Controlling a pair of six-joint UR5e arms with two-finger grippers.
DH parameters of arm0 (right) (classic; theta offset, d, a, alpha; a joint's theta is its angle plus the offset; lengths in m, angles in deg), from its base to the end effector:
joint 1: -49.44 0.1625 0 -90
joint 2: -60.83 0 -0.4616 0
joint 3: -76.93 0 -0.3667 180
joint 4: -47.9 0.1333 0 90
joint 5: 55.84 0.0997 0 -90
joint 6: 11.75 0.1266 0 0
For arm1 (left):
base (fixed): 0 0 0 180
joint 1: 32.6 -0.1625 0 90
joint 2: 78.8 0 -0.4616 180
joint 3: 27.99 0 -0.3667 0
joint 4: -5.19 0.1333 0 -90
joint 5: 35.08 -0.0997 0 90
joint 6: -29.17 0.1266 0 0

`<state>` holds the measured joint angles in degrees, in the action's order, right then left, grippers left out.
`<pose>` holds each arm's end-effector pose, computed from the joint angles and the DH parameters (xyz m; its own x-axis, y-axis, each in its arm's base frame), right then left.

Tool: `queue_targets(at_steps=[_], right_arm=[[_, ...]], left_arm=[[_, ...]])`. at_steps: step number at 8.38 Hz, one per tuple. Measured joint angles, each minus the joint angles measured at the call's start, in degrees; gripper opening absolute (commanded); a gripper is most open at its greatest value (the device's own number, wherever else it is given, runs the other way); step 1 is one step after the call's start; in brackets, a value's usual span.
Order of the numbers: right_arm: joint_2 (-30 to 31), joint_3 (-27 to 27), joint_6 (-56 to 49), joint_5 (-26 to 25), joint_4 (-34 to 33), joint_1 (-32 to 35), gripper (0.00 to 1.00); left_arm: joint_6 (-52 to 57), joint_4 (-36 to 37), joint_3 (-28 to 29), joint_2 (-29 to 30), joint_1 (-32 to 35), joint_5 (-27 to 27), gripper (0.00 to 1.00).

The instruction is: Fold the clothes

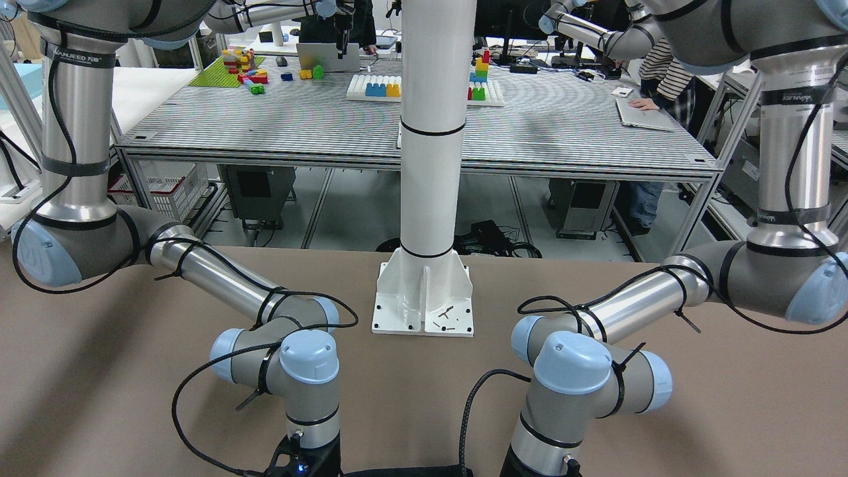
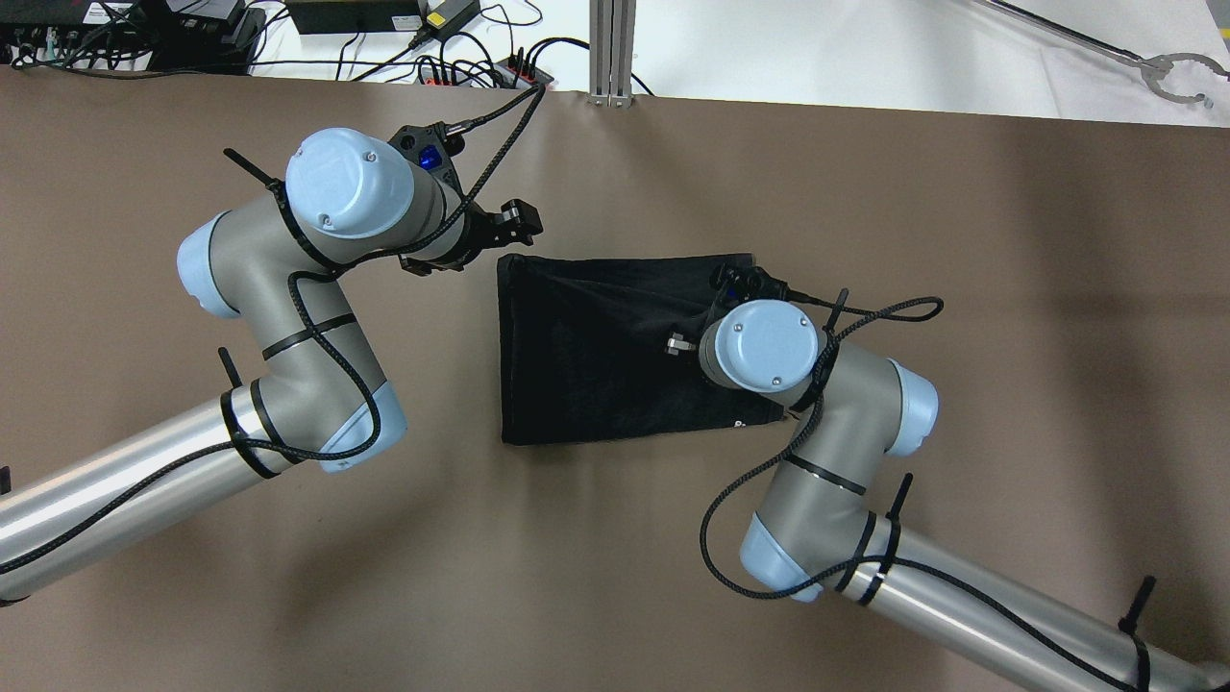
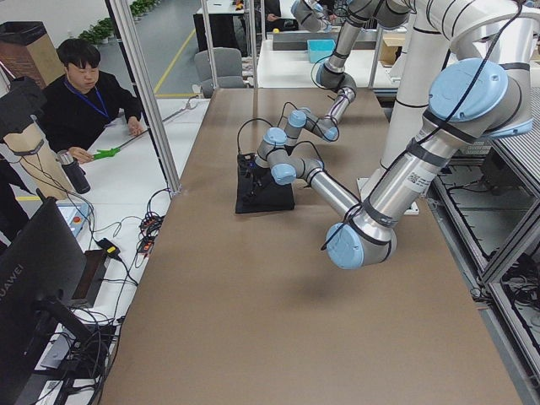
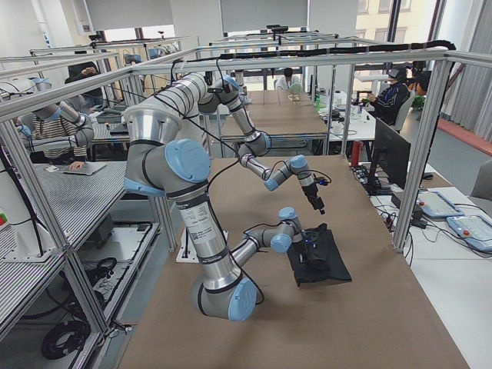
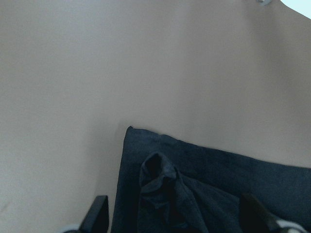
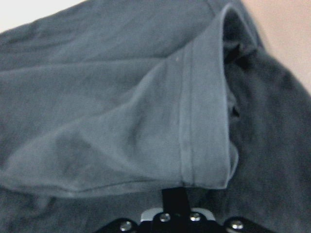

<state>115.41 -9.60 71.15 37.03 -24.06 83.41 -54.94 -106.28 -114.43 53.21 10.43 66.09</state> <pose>-0.5424 -0.5186 0.3495 0.5942 0.2515 0.7640 -0.4563 0.8876 0.0627 0.4766 -0.5937 0.2534 0.4206 -0.2549 -0.8707 0.5064 0.8622 -0.0078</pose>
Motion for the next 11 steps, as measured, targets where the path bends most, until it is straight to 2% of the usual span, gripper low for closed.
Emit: queue_targets(at_steps=[4,5,6,7,8,9,10,11], right_arm=[[-11.74,16.63,-5.28,-1.33,2.36,9.50,0.00],[-13.10,19.65,-6.69,-1.21,3.49,11.38,0.07],[-13.88,21.79,-7.46,-1.14,4.79,12.60,0.69],[-14.35,22.75,-7.76,-1.01,5.59,13.14,0.93],[-14.60,22.82,-7.93,-0.58,5.96,13.36,0.94],[-14.63,22.33,-8.30,-0.10,6.08,13.44,0.94],[-14.47,21.40,-9.36,0.64,6.11,13.46,0.94],[-14.14,20.37,-10.24,1.14,6.13,13.48,0.94]], left_arm=[[0.04,-0.06,-3.15,-2.96,-0.18,0.11,0.95],[-0.04,-0.06,-3.25,-3.12,-0.29,0.01,0.95],[-0.22,-0.06,-3.31,-3.19,-0.44,-0.08,0.95],[-0.29,-0.06,-3.33,-3.18,-0.70,-0.13,0.94],[-0.20,-0.02,-3.17,-3.04,-1.92,-0.33,0.66],[-0.17,0.03,-2.72,-2.76,-3.46,-0.74,0.17],[-0.17,0.01,-2.00,-2.35,-4.61,-1.31,0.02],[-0.17,-0.05,-1.02,-1.95,-5.51,-1.66,0.00]])
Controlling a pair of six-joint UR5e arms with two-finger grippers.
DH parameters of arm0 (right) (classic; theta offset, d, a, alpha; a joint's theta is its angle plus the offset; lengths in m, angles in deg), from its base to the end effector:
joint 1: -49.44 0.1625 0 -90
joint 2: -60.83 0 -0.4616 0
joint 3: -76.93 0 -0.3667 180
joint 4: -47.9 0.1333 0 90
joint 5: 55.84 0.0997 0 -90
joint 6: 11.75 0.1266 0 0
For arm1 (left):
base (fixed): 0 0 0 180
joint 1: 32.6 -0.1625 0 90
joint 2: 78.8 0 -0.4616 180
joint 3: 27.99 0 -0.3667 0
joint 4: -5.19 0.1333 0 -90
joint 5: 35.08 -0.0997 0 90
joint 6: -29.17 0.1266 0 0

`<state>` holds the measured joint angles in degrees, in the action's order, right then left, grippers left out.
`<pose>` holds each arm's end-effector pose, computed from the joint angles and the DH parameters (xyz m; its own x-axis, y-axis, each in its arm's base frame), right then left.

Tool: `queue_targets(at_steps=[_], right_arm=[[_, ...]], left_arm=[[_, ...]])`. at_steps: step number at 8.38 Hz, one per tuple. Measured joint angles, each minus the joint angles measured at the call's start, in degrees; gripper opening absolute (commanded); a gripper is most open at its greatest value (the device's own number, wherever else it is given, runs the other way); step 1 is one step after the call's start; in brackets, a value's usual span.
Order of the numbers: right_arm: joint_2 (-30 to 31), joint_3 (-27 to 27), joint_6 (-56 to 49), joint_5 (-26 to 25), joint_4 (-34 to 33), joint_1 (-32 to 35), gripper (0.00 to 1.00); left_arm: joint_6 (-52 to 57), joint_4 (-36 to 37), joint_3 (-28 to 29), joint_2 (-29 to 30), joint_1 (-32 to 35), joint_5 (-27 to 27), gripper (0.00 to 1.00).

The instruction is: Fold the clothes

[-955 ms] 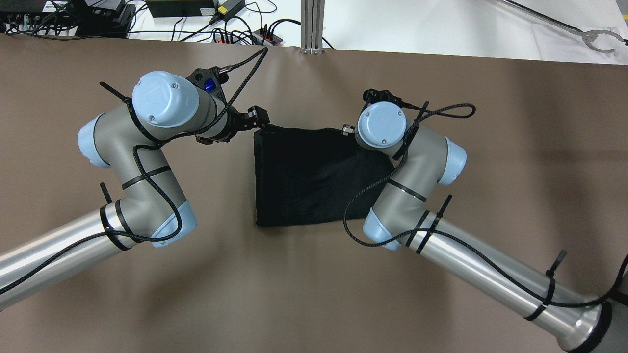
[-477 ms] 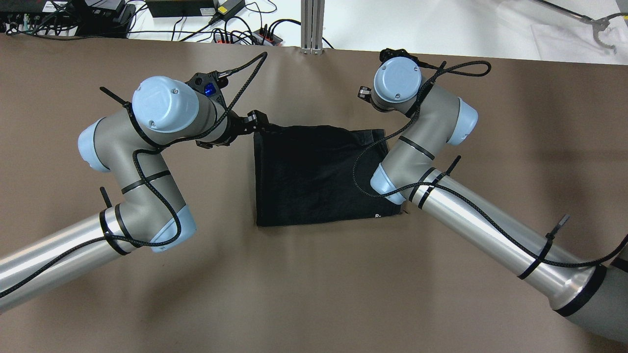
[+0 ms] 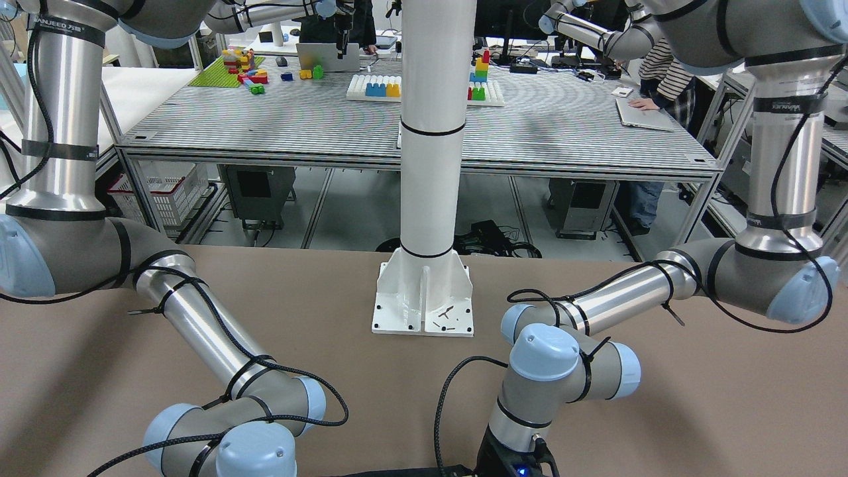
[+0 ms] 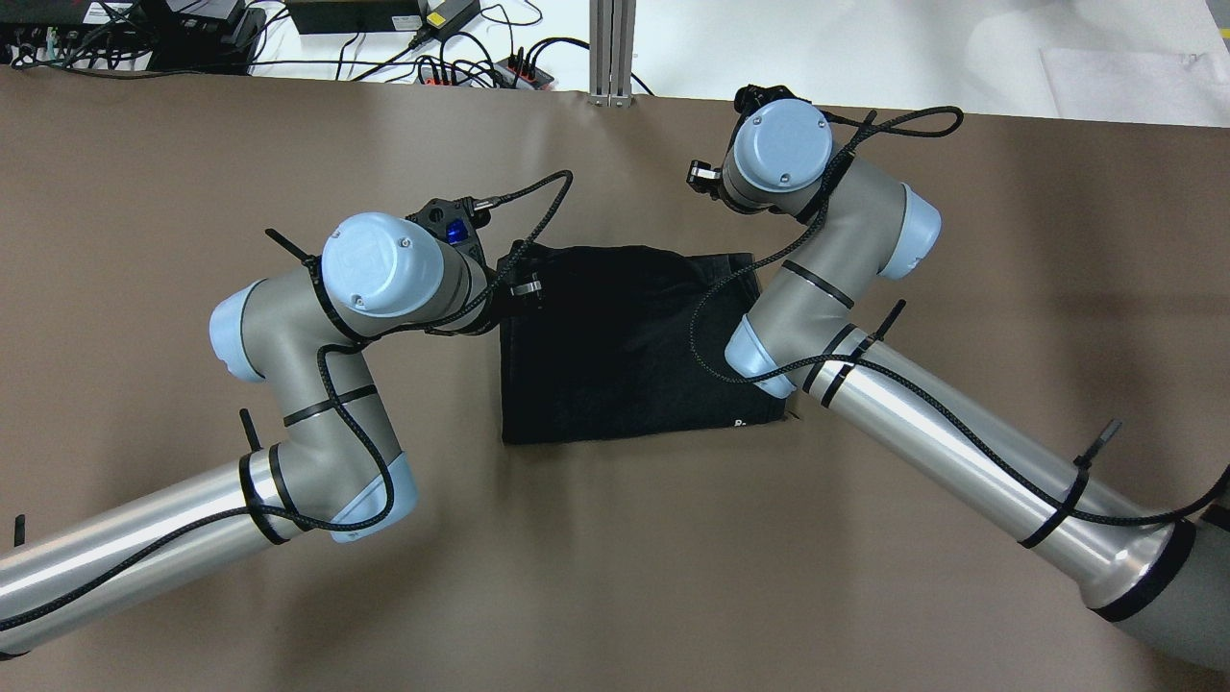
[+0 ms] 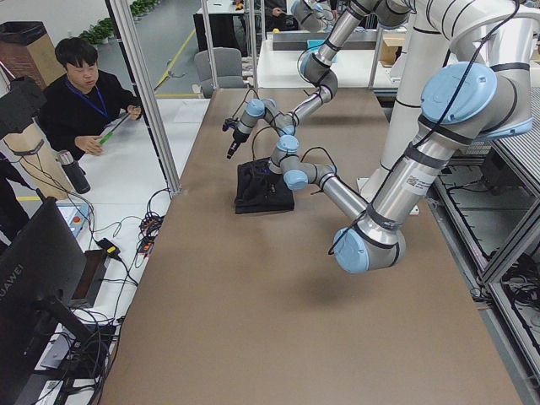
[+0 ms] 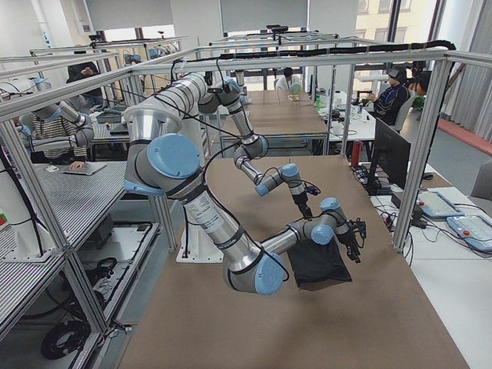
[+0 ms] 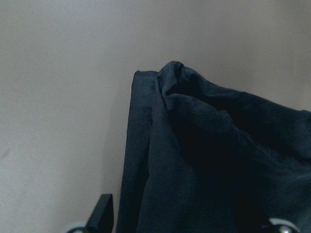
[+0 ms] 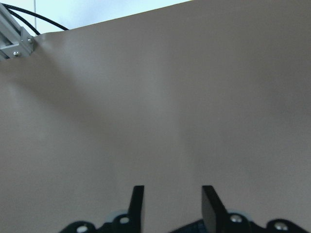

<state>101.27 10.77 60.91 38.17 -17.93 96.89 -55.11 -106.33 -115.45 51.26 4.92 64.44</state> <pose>-0.4781 -0.7048 0.3079 0.6241 0.2403 0.7435 -0.5371 0.8230 0.1849 0.5235 -0.5436 0.2712 0.4546 -0.2252 -0.8617 0.4451 0.8955 0.0008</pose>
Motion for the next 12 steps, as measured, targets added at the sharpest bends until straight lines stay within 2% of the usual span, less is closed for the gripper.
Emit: queue_targets(at_steps=[2,4,6,8,9,11,12], right_arm=[[1.73,-2.69,-0.75,0.33,0.04,-0.02,0.94],[3.17,-4.65,-1.24,0.45,0.08,-0.07,0.94],[3.64,-5.12,-1.50,0.44,0.09,-0.20,0.94],[4.21,-5.20,-1.59,0.41,0.09,-0.57,0.94],[4.38,-5.32,-1.63,0.43,0.09,-0.65,0.94],[4.63,-6.08,-2.03,0.47,0.09,-0.81,0.94],[4.63,-6.34,-2.25,0.48,0.09,-0.83,0.94]], left_arm=[[-0.02,-1.23,4.94,2.37,-1.01,-0.47,0.00],[-0.19,-5.35,12.76,6.15,-0.60,-1.40,0.00],[0.06,-8.29,19.43,8.57,2.11,-1.67,0.00],[0.35,-12.29,29.42,12.95,5.53,-1.63,0.00],[0.56,-13.71,32.38,14.38,7.69,-0.83,0.00],[0.80,-14.68,34.15,15.51,11.25,1.83,0.03],[0.81,-14.79,34.09,15.65,11.97,2.43,0.35]])
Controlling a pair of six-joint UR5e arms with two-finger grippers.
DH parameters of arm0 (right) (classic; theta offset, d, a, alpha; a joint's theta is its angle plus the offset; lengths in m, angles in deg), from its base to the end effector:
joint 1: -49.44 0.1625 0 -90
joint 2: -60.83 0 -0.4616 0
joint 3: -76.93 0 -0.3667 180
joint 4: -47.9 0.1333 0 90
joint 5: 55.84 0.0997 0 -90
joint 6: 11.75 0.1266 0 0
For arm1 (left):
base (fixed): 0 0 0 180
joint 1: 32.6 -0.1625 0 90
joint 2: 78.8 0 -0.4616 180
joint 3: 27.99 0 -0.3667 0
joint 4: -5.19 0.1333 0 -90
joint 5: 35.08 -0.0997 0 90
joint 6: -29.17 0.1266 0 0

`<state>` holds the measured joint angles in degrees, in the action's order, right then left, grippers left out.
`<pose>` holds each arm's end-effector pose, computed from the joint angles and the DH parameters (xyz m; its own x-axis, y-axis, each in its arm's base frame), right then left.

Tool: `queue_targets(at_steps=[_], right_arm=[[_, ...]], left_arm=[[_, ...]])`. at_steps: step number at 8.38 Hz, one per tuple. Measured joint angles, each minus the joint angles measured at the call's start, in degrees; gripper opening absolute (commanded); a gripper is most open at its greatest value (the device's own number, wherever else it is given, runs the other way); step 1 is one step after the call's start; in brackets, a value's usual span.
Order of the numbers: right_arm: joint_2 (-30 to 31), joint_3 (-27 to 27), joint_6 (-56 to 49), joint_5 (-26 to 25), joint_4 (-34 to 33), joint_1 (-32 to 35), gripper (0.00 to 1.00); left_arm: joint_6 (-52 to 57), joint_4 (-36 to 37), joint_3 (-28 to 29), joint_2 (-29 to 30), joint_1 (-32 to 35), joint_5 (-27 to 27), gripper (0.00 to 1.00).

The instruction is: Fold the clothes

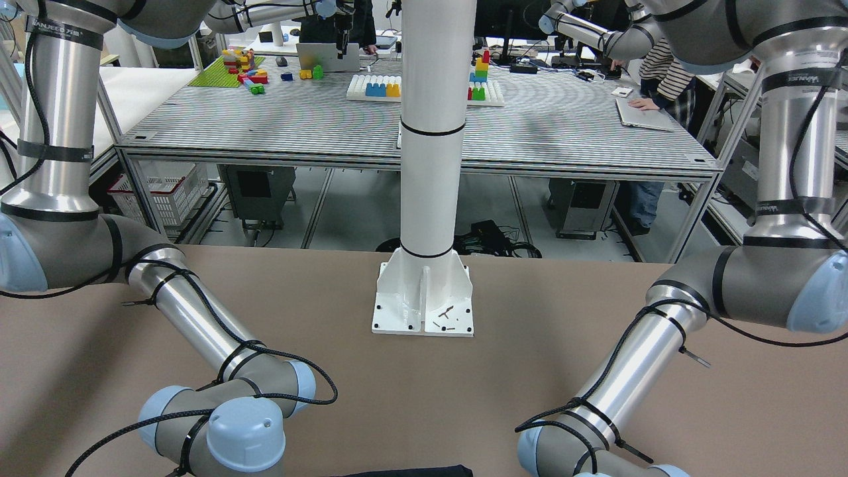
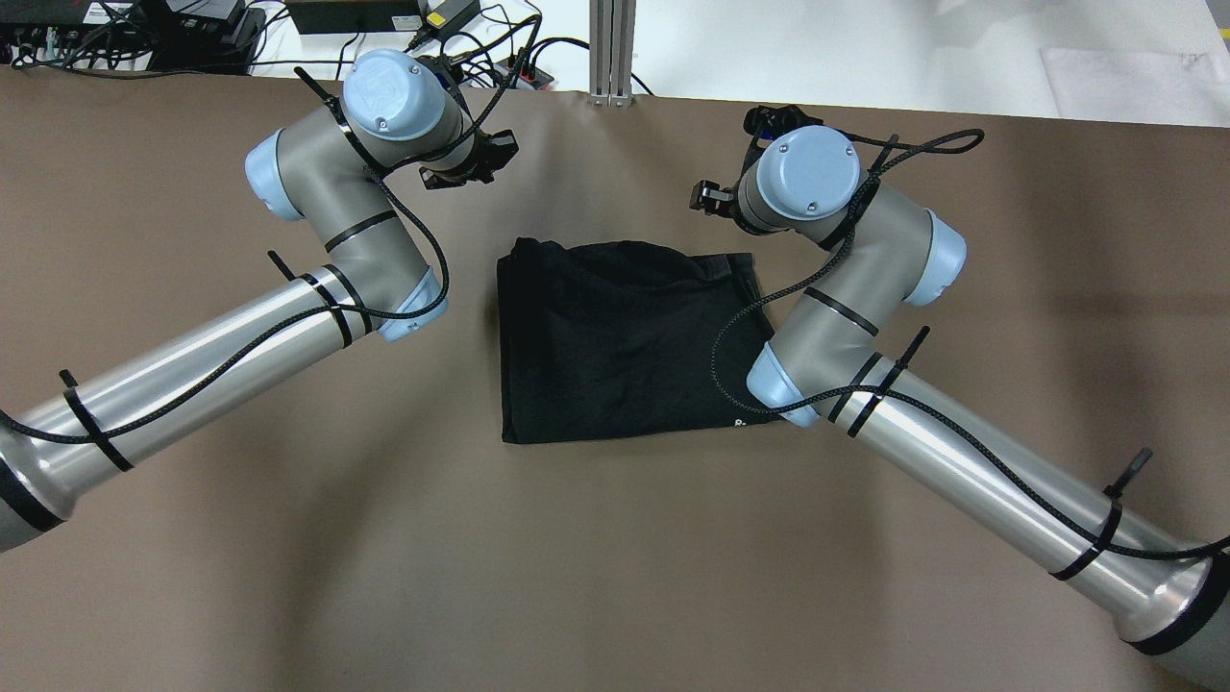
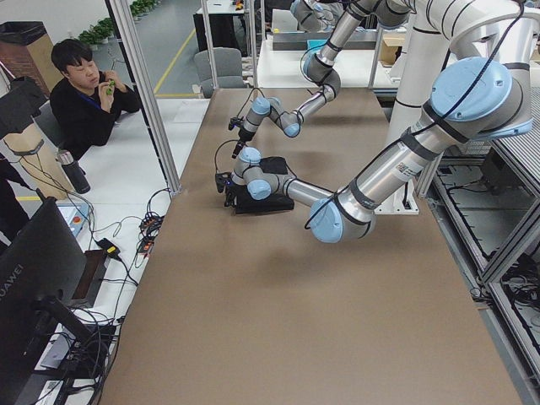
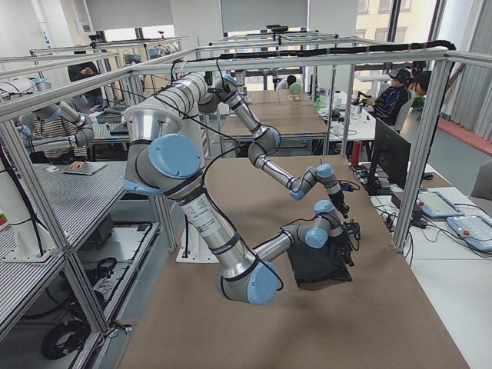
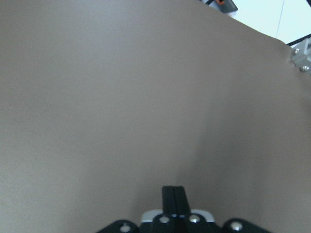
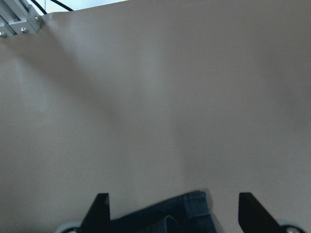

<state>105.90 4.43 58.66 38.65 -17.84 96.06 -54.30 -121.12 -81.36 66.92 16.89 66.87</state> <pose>-0.4682 -0.6751 0.3204 0.6299 0.1799 0.7555 -0.5001 0.8382 0.2174 0.4944 -0.7436 0.2908 0.4385 -0.3419 -0.8312 0.5870 0.8092 -0.0232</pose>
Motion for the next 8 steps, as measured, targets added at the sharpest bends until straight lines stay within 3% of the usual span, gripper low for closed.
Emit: queue_targets(at_steps=[1,4,6,8], right_arm=[[0.02,-0.27,-0.29,0.05,-0.04,-0.03,0.94],[4.21,-2.56,-7.59,2.05,-0.39,0.03,0.94],[13.86,-9.00,-17.56,2.84,-1.30,1.55,0.94],[24.33,-17.83,-29.98,3.05,-5.12,7.15,0.94]], left_arm=[[0.00,-0.01,-0.56,-0.04,0.32,0.27,0.94],[5.61,0.21,-6.16,-6.19,0.99,0.33,0.94],[15.10,0.46,-12.37,-16.53,4.56,0.57,0.94],[28.92,0.51,-18.84,-29.01,11.53,1.18,0.94]])
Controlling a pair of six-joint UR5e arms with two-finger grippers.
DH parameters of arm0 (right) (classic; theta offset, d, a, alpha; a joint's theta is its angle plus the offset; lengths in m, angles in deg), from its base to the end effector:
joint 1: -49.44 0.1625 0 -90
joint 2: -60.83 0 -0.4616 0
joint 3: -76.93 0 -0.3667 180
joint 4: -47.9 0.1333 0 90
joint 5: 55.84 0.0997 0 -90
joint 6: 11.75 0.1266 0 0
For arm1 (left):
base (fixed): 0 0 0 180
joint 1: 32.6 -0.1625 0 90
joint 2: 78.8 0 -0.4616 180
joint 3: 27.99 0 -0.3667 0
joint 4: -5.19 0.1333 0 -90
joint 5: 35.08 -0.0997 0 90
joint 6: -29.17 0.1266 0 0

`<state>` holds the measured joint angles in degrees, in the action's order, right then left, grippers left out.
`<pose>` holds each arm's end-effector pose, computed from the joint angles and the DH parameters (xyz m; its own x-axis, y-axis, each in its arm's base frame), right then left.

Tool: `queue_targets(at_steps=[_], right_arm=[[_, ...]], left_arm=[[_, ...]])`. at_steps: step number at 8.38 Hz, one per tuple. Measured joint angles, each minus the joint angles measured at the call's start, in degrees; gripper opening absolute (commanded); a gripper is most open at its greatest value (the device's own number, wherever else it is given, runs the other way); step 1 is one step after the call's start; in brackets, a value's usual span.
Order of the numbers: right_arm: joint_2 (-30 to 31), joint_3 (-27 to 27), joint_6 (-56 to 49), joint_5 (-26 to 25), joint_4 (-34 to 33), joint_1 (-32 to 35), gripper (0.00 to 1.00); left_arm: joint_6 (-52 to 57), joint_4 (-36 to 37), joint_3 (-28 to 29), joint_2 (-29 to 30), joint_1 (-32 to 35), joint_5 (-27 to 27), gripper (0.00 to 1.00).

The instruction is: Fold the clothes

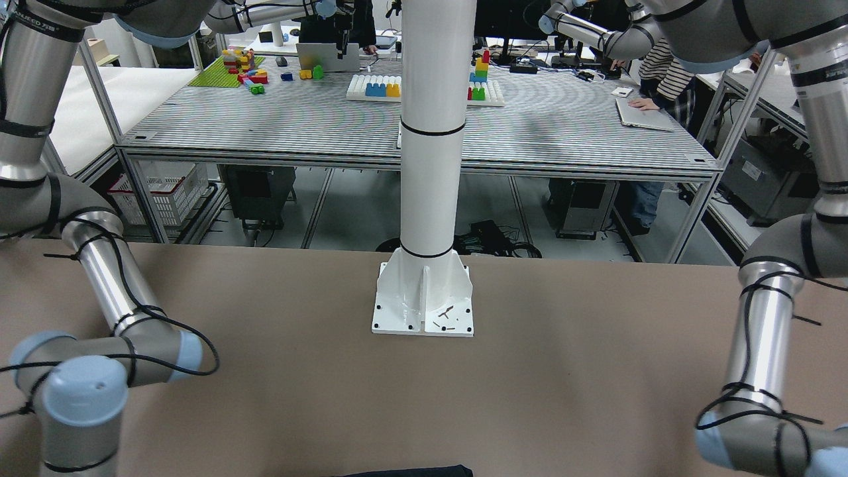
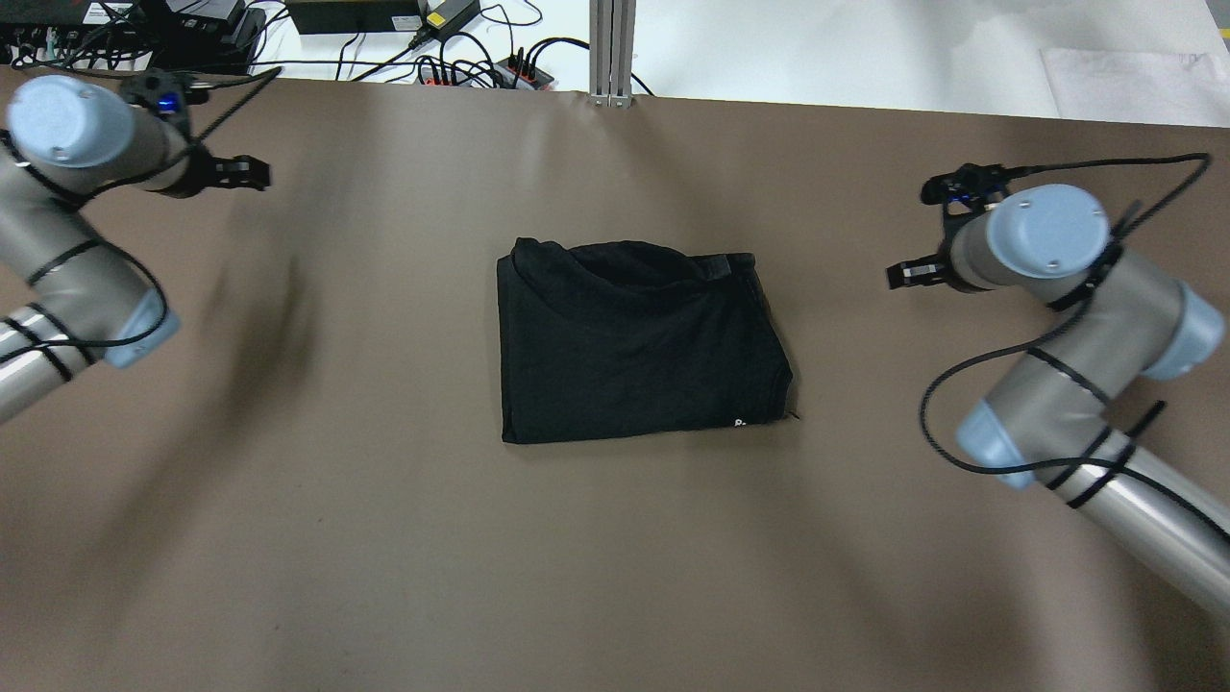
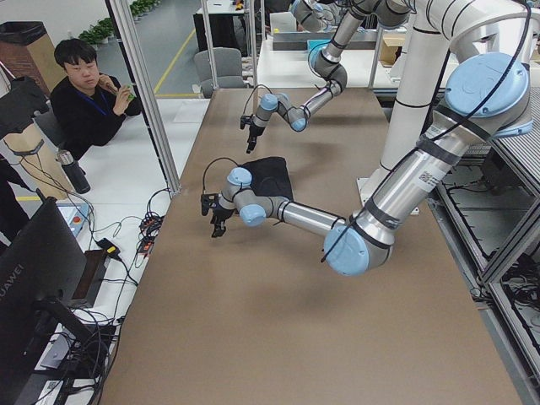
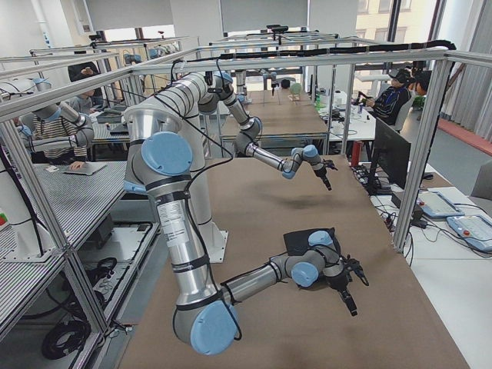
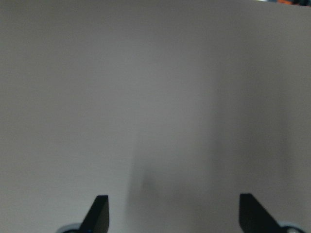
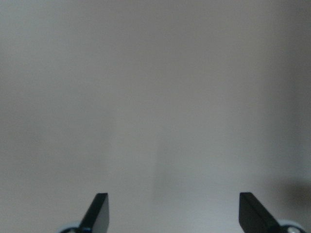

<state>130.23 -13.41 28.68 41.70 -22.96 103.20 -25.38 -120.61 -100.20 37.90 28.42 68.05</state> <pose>-0.2972 -0.6029 0.4954 0.8640 -0.0978 0.4940 -0.1418 0.8940 0.4250 0.2609 -0.6869 0.5356 0.7297 -0.1517 -0.6667 0.4312 0.8588 0.2765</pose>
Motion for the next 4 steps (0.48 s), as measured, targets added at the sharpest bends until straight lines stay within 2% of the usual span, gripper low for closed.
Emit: queue_targets(at_steps=[2,4], right_arm=[[9.63,-8.99,-13.39,0.05,-4.37,8.14,0.94],[16.68,-14.26,-25.31,-0.12,-6.00,17.38,0.94]], left_arm=[[16.83,0.02,-4.97,-10.86,9.40,1.30,0.95],[33.70,0.04,-6.66,-16.97,19.82,1.84,0.95]])
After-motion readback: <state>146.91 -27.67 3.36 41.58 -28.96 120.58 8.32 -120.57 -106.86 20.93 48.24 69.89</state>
